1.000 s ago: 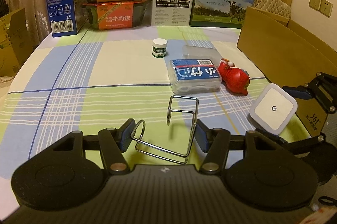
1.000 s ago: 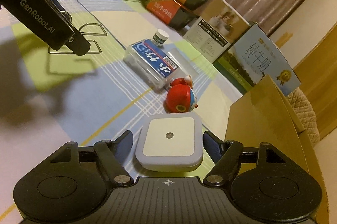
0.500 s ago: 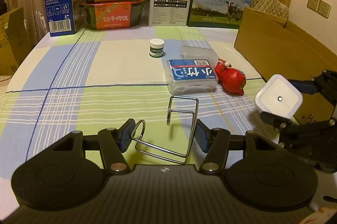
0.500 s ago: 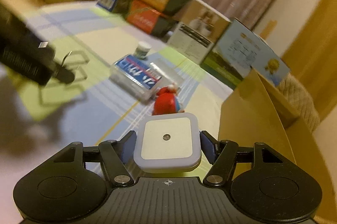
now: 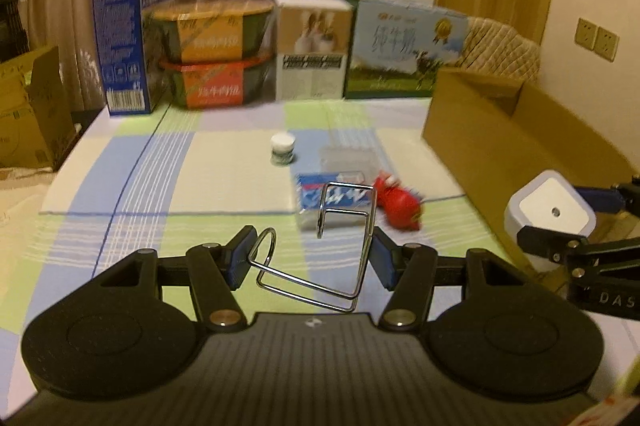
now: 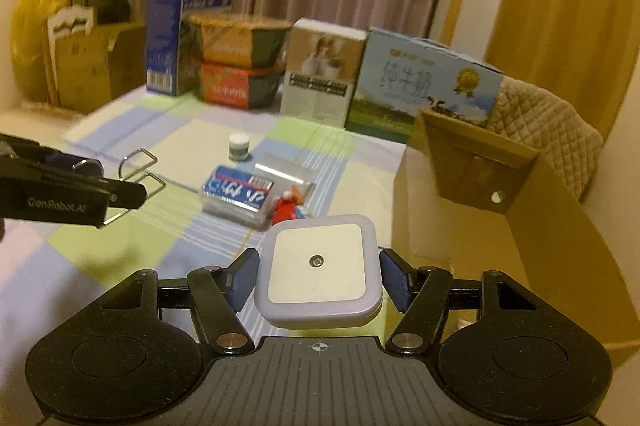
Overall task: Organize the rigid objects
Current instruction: 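Lift and carry the wire stand and night light over the cardboard box with both tools, then lower both items into the box and open both tools, then withdraw both open tools from the box back over the table, then move the right tool to the red toy figure and grasp it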
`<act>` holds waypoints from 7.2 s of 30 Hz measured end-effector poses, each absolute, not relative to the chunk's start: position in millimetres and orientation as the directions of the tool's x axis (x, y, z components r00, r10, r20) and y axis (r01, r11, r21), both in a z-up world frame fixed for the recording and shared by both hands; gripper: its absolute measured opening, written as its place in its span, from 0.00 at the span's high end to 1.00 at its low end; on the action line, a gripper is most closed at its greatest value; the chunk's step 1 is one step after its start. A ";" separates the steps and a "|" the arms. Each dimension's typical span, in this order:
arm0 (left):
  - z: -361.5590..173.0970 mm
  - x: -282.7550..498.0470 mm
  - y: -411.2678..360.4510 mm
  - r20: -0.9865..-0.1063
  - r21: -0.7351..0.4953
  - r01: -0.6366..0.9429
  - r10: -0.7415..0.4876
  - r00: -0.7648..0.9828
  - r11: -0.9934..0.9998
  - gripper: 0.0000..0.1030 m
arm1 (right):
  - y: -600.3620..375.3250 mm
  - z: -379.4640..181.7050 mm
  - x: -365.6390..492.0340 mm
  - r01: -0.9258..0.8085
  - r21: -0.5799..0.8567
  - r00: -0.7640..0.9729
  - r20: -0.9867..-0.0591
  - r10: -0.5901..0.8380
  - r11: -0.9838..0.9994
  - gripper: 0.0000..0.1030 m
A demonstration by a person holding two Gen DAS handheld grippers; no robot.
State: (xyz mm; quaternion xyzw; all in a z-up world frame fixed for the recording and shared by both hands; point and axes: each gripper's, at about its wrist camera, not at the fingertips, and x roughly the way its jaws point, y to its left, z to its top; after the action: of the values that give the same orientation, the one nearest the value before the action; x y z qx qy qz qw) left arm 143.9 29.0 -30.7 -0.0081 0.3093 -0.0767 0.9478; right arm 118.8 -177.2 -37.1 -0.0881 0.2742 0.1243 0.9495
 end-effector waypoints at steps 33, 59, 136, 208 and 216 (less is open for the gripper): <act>68.1 83.0 -97.8 -0.542 -0.105 0.294 -0.302 0.784 0.950 0.46 | -354.5 51.9 59.2 -0.006 0.114 0.857 -0.512 0.064 0.993 0.40; 26.3 203.3 -219.3 -0.620 -0.002 0.511 -0.402 0.674 0.860 0.46 | -439.4 11.9 156.4 0.042 0.276 0.781 -0.608 0.141 0.960 0.40; 31.0 126.9 -87.3 -0.604 -0.014 0.288 -0.237 0.760 0.958 0.33 | -383.9 41.8 108.2 -0.052 0.363 0.806 -0.535 0.254 0.930 0.21; -99.4 213.1 60.5 -0.686 -0.028 0.076 -0.074 0.724 0.997 0.01 | -153.7 -101.9 213.3 -0.341 0.037 0.731 -0.618 0.290 0.939 0.23; -111.4 244.5 55.8 -0.675 -0.047 0.102 -0.107 0.730 0.994 0.01 | -147.2 -125.1 251.0 -0.355 -0.012 0.732 -0.625 0.270 0.935 0.40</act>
State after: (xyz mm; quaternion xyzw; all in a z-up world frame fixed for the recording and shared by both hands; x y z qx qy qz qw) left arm 244.4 55.8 -111.4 -0.0035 0.3629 -0.0560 0.9302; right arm 251.0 -147.2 -125.1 -0.0654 0.3250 0.1683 0.9283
